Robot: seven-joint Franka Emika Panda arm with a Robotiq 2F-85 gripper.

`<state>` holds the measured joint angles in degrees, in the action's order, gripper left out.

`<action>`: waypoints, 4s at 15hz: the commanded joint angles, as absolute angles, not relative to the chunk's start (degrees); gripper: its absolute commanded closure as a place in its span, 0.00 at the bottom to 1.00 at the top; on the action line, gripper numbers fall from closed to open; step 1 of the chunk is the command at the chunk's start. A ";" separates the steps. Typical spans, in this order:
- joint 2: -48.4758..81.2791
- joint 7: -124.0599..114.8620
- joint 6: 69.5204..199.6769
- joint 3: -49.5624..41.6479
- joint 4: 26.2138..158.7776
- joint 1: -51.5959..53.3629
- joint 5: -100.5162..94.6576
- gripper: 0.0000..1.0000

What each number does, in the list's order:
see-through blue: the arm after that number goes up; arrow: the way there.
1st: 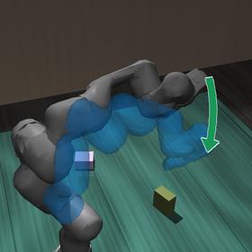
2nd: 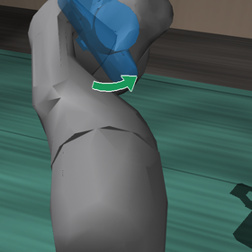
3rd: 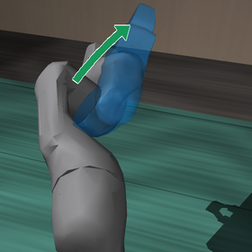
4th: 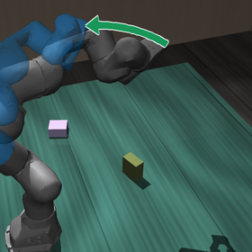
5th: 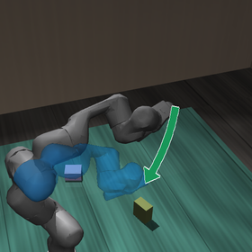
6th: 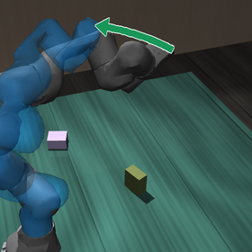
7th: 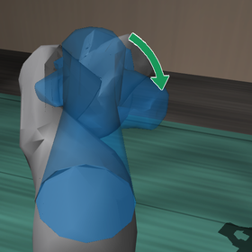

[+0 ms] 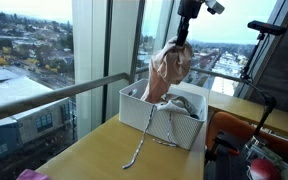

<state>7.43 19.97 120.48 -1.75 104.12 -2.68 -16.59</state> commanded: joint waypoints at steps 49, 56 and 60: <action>58.17 20.60 140.17 14.44 72.43 19.05 -11.47 1.00; 39.61 13.64 140.99 12.35 89.94 17.99 -11.98 0.98; 28.00 9.60 141.35 9.96 100.48 17.82 -12.58 0.98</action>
